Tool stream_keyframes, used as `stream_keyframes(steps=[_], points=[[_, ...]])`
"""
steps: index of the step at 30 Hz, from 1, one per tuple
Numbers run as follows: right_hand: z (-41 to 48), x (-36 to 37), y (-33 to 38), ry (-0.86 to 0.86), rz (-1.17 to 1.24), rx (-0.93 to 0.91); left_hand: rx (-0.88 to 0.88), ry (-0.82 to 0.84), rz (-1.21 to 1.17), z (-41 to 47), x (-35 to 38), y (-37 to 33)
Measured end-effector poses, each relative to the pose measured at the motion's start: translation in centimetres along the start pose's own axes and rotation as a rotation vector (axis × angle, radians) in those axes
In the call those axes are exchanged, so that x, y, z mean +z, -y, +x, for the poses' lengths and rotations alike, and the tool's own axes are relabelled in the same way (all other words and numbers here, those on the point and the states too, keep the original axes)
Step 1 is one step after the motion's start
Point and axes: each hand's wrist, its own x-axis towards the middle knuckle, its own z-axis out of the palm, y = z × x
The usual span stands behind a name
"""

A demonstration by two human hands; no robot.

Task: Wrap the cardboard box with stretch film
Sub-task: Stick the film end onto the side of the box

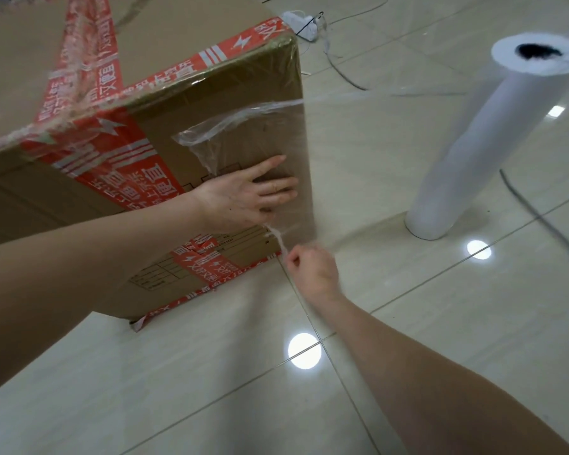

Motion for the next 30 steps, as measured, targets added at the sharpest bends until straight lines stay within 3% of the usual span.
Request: stream_keyframes(steps=[8, 13, 16, 19, 21, 24, 30], points=[[0.1, 0.6, 1.5, -0.024, -0.121, -0.154, 0.079, -0.331, -0.044, 1.1, 2.5, -1.2], [0.3, 1.5, 1.6, -0.144, -0.169, -0.188, 0.111, -0.516, -0.252, 3.0, 1.7, -2.3], [0.2, 2.0, 0.9, -0.155, -0.221, -0.271, 0.089, -0.476, -0.351, 6.1, 0.9, -4.0], [-0.2, 2.2, 0.0, 0.011, -0.317, -0.325, 0.002, -0.460, -0.131, 8.7, 1.5, -5.3], [-0.5, 2.2, -1.0, 0.101, -0.350, -0.294, 0.058, -0.151, 0.009, 8.9, 2.8, -6.3], [-0.8, 1.8, -2.5, 0.045, -0.323, -0.200, 0.022, 0.011, 0.179, 9.0, 4.1, -7.2], [-0.6, -0.1, -3.3, -0.044, -0.308, -0.162, 0.032, 0.031, 0.202, 8.9, 3.2, -7.9]])
